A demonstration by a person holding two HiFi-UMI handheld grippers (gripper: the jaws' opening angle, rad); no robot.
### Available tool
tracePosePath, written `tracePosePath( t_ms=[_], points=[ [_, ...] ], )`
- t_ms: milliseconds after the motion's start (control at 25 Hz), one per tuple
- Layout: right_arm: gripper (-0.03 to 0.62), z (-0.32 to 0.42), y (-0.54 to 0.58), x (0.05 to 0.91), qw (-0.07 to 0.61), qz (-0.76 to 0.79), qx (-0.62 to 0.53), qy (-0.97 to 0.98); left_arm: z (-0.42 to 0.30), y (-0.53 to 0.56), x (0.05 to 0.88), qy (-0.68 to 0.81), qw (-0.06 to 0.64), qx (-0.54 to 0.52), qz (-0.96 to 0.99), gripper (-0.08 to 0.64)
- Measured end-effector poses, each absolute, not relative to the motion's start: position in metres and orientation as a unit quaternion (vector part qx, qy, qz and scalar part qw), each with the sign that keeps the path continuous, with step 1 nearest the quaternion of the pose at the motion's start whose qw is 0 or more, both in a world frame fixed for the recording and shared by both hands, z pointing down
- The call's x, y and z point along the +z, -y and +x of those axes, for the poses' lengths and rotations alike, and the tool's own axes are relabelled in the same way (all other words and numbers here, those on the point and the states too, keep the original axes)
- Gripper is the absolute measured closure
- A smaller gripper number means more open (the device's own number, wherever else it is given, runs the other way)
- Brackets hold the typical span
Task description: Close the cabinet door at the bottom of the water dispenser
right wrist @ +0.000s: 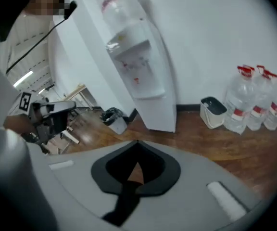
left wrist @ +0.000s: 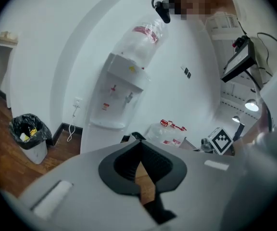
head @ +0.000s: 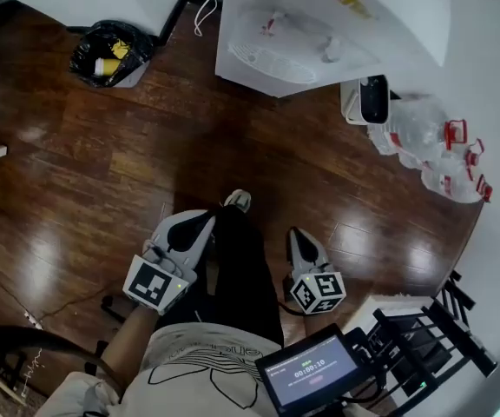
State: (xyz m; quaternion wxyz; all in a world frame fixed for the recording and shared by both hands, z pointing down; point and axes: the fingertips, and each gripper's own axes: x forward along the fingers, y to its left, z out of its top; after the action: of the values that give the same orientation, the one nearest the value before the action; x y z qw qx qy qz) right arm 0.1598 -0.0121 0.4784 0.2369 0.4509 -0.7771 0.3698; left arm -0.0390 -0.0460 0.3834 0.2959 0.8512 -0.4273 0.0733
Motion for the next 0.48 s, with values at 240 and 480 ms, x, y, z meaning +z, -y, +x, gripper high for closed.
tracePosePath(
  t_ms=[240, 480],
  points=[
    [0.589, 0.088, 0.023, 0.289, 0.157, 0.465, 0.335, 0.804, -0.042, 0.041, 0.228, 0.417, 0.269, 0.053, 0.867, 0.543],
    [0.589, 0.039, 0.041, 0.189, 0.09, 0.511, 0.258, 0.815, -0.084, 0.061, 0.139, 0.444, 0.192, 0.003, 0.875, 0.545]
  ],
)
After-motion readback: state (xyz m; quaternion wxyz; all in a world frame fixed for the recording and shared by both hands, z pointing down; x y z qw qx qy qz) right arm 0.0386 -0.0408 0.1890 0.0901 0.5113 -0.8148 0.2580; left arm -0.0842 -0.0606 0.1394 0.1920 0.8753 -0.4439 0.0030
